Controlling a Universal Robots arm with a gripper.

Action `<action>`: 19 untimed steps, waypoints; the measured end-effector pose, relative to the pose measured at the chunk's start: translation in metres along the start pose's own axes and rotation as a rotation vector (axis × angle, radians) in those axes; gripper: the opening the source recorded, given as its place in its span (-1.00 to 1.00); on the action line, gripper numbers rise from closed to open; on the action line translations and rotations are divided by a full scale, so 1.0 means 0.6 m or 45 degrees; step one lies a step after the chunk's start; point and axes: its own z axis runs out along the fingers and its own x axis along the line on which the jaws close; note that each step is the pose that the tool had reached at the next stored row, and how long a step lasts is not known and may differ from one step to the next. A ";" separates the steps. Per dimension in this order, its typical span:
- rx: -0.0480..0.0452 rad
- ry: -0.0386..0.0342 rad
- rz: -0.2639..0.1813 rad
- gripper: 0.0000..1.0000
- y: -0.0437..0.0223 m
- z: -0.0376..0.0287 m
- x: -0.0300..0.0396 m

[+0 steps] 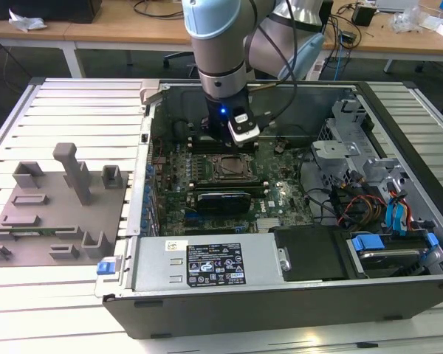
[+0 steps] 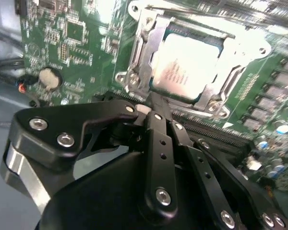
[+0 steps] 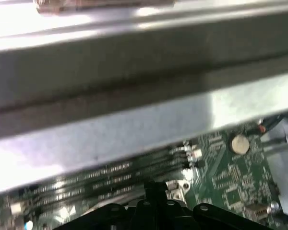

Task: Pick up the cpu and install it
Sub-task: 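Install the first cpu locking lever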

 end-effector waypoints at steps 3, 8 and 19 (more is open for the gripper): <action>0.090 0.0128 -0.016 -0.79 0.000 0.000 0.000; 0.227 0.0360 -0.039 -0.79 0.000 0.000 -0.001; 0.228 0.0444 -0.045 -0.79 0.001 0.003 -0.008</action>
